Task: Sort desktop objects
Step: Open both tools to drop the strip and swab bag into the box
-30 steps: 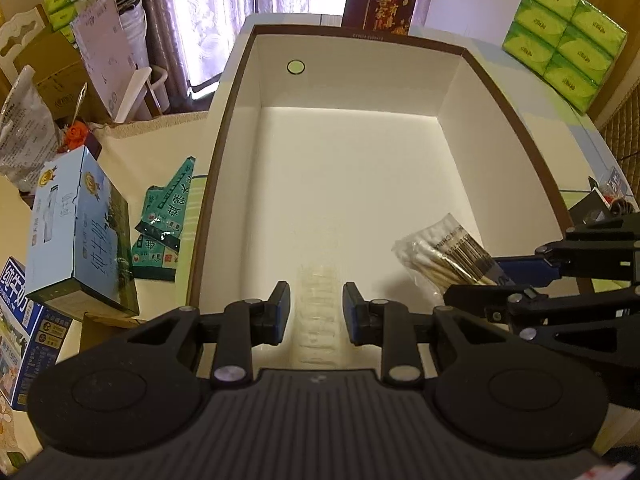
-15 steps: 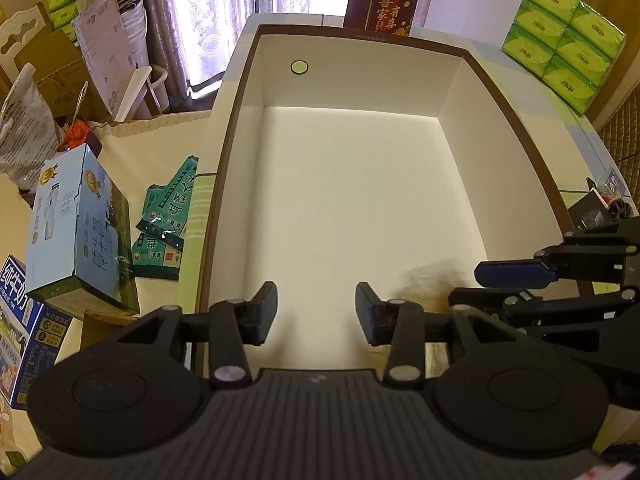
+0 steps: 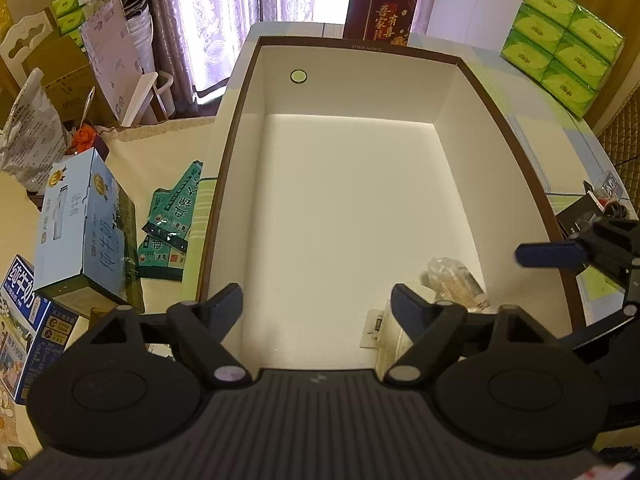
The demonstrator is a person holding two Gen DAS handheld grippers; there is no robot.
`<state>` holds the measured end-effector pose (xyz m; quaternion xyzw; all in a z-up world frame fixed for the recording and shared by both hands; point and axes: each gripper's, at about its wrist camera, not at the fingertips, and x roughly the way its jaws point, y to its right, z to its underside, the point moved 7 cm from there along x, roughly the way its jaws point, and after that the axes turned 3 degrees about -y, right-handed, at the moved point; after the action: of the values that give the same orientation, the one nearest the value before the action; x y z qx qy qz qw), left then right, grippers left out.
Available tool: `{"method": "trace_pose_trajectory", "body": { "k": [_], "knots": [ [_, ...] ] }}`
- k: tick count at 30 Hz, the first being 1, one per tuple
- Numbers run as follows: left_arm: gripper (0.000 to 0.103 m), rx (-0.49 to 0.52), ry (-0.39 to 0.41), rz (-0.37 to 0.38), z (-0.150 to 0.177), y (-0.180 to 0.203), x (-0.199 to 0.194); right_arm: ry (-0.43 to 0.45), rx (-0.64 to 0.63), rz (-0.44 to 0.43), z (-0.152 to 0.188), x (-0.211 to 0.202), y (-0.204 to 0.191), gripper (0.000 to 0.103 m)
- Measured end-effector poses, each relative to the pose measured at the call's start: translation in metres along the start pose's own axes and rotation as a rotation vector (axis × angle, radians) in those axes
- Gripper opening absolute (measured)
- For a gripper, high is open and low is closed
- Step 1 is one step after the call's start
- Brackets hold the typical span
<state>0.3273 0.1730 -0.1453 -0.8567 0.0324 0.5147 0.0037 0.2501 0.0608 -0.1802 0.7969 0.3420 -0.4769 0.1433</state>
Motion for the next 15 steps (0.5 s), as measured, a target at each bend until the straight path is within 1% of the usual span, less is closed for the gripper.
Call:
{"method": "trace_pose_trajectory", "body": {
  "k": [1, 5, 8, 9, 15],
  "knots": [
    [0.084, -0.001, 0.001, -0.006, 0.000, 0.000, -0.001, 0.008, -0.006, 0.007, 0.000, -0.002, 0.000, 0.092],
    [0.088, -0.005, 0.009, -0.018, -0.001, 0.000, -0.006, 0.027, -0.021, 0.033, 0.001, -0.007, -0.001, 0.100],
    [0.091, -0.009, 0.019, -0.025, -0.001, 0.000, -0.011, 0.032, -0.025, 0.042, 0.003, -0.010, 0.000, 0.101],
    [0.094, -0.011, 0.021, -0.030, -0.001, 0.000, -0.013, 0.032, -0.025, 0.045, 0.004, -0.011, 0.000, 0.101],
    [0.098, -0.017, 0.039, -0.049, -0.001, 0.002, -0.023, 0.051, -0.032, 0.038, 0.008, -0.020, 0.000, 0.101]
  ]
}}
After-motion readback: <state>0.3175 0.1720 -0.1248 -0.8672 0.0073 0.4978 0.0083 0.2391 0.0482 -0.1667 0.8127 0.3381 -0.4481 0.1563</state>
